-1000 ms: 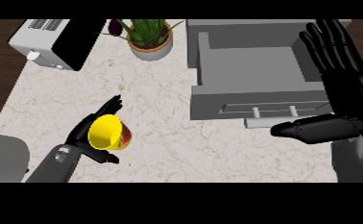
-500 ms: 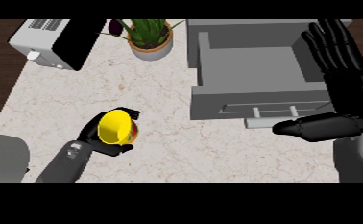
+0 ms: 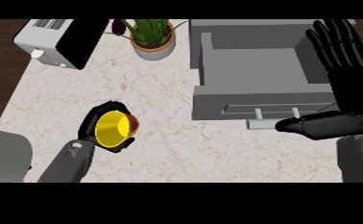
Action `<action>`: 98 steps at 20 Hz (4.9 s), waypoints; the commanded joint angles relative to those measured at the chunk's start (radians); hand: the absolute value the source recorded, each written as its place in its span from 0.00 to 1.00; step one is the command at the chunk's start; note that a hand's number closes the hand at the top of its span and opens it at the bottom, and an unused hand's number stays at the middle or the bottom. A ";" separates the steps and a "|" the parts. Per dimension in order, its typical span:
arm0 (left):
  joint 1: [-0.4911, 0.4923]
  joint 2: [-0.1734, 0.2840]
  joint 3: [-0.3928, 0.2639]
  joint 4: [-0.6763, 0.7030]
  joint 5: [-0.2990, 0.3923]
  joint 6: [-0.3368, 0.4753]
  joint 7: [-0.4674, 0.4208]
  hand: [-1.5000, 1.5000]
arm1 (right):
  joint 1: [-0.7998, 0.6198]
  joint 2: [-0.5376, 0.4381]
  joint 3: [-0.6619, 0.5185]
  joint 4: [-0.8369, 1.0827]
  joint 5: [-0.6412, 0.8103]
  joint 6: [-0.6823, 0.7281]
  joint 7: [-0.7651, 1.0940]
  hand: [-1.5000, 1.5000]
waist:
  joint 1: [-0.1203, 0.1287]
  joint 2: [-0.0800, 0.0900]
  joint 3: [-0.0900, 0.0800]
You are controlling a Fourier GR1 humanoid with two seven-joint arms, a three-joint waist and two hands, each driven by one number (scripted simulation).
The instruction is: Pick up the cup, place it into the drawer and close the drawer
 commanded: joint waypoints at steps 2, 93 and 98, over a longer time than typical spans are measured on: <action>0.018 -0.020 0.224 -0.011 0.173 0.274 -0.068 1.00 | 0.036 -0.003 -0.012 -0.007 -0.004 0.005 -0.012 0.00 | 0.019 -0.004 0.001; -0.602 -0.190 -0.312 -0.108 0.747 0.485 0.453 0.00 | -0.092 -0.110 0.509 0.609 0.610 0.203 -0.235 0.00 | 0.053 -0.003 0.006; -0.556 -0.127 -0.302 -0.197 0.757 0.440 0.502 0.00 | -0.242 -0.077 0.440 0.921 0.641 0.130 -0.307 1.00 | 0.109 0.002 0.008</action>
